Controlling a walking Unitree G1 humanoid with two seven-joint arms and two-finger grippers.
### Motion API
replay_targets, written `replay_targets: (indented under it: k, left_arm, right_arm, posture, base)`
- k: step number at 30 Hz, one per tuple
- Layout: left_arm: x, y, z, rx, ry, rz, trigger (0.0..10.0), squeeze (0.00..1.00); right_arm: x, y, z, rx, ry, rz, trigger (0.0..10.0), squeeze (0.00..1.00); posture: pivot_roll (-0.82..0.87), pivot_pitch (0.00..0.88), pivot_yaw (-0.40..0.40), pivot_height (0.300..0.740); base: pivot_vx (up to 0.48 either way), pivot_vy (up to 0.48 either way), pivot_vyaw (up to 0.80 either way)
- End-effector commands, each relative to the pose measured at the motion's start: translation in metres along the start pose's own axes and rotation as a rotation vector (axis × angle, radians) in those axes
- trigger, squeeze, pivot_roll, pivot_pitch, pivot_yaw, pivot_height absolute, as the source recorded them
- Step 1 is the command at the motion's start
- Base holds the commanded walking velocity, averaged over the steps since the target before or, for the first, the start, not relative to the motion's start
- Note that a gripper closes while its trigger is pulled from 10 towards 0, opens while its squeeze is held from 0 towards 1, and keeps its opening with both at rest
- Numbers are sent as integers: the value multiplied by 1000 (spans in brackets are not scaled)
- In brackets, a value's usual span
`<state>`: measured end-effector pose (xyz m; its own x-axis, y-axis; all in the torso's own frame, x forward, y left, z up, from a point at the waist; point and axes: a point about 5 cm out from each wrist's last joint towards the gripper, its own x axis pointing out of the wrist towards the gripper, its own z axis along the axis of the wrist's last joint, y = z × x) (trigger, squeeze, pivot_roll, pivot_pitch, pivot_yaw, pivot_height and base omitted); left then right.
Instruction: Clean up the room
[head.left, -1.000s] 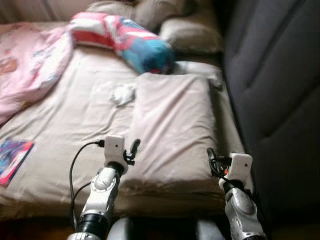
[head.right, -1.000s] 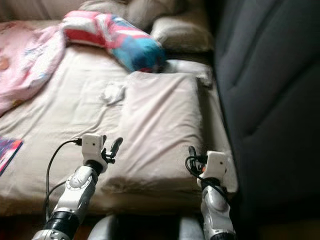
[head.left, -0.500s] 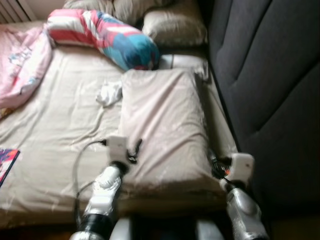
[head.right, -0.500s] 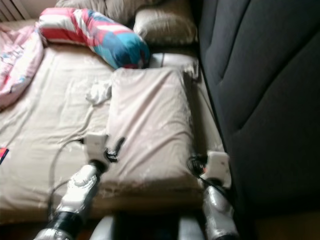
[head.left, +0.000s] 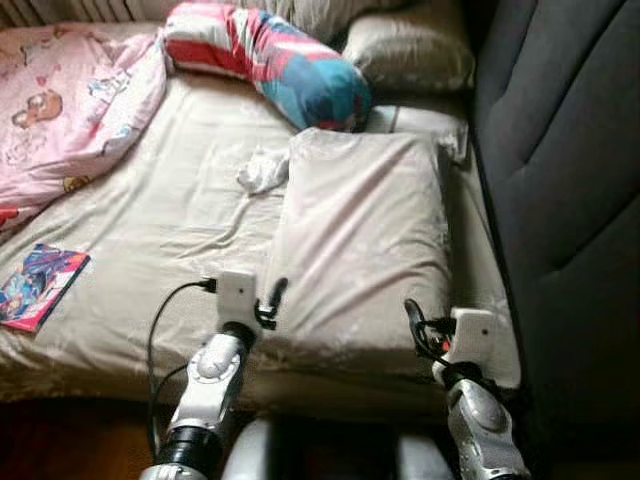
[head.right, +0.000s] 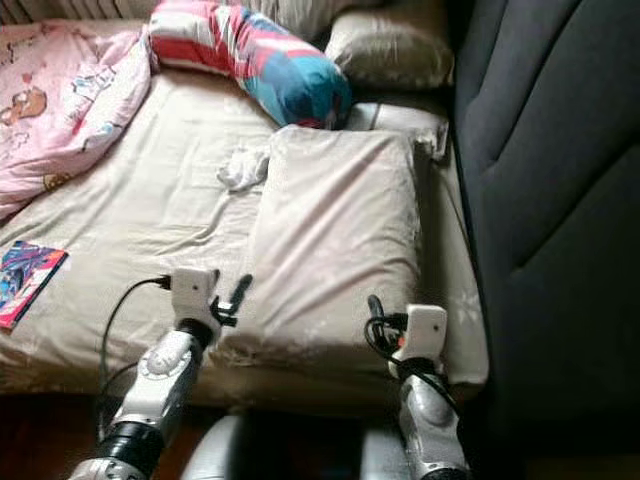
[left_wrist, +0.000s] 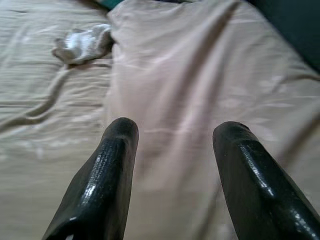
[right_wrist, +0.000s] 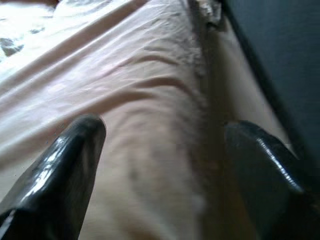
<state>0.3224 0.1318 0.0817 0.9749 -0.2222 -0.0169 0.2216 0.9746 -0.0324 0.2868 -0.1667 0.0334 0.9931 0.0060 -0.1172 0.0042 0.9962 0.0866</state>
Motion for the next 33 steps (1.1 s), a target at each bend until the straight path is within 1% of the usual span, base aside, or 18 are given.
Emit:
replay_targets:
  k: [1, 10, 12, 13, 16, 19, 21, 22, 25, 26, 27, 28, 29, 30, 33]
  left_arm:
    - [-2, 7, -3, 6, 21, 18, 10000, 0]
    - [-1, 2, -4, -8, 35, -12, 10000, 0]
    - [4, 2, -2, -19, 43, -10, 10000, 0]
    - [4, 2, -2, -19, 43, -10, 10000, 0]
    - [13, 5, 2, -7, 76, -10, 10000, 0]
    - [24, 9, 9, -5, 97, 7, 10000, 0]
    - [25, 9, 9, -4, 100, 9, 10000, 0]
    - [33, 11, 15, -4, 117, 17, 10000, 0]
    - [40, 14, 22, -19, 118, 25, 10000, 0]
    - [44, 17, 27, -48, 119, 39, 10000, 0]
    - [46, 18, 30, -52, 113, 45, 10000, 541]
    - [48, 19, 33, -51, 107, 49, 10000, 961]
    - [50, 20, 37, -51, 95, 54, 10000, 1000]
    - [51, 20, 39, -59, 86, 53, 10000, 1000]
    - [52, 17, 40, -67, 76, 47, 10000, 1000]
  right_arm:
    - [-3, 1, -6, 15, 23, -14, 10000, 0]
    - [5, -8, 8, 19, -35, -73, 10000, 0]
    - [11, -8, 13, 10, -33, -75, 10000, 0]
    - [11, -8, 13, 10, -33, -75, 10000, 0]
    - [23, -11, 21, -10, -10, -81, 10000, 0]
    - [35, -13, 30, -55, 28, -75, 10000, 0]
    - [36, -13, 30, -58, 34, -77, 10000, 0]
    - [47, -14, 39, -63, 65, -76, 10000, 0]
    - [56, -15, 50, -79, 77, -79, 10000, 0]
    - [61, -15, 58, -72, 67, -81, 10000, 0]
    - [63, -15, 62, -69, 59, -78, 10000, 0]
    - [65, -14, 65, -68, 54, -76, 10000, 0]
    - [67, -14, 70, -62, 42, -74, 10000, 0]
    - [68, -13, 72, -46, 33, -69, 10000, 976]
    - [68, -13, 70, -30, 31, -70, 10000, 1000]
  posture:
    - [-132, 225, 23, 659]
    - [-134, 216, 26, 659]
    - [-133, 216, 27, 659]
    - [-133, 216, 27, 659]
    - [-133, 218, 29, 659]
    - [-132, 224, 31, 659]
    - [-132, 224, 31, 659]
    - [-130, 230, 30, 659]
    - [-128, 244, 30, 659]
    - [-127, 258, 29, 659]
    - [-127, 266, 30, 659]
    - [-127, 270, 30, 659]
    - [-128, 276, 30, 659]
    - [-127, 279, 31, 659]
    - [-124, 294, 34, 659]
  base:
    - [0, 0, 0]
    - [0, 0, 0]
    - [0, 0, 0]
    - [0, 0, 0]
    - [0, 0, 0]
    - [0, 0, 0]
    - [0, 0, 0]
    - [0, 0, 0]
    - [0, 0, 0]
    - [0, 0, 0]
    - [0, 0, 0]
    - [0, 0, 0]
    - [0, 0, 0]
    - [0, 0, 0]
    - [0, 0, 0]
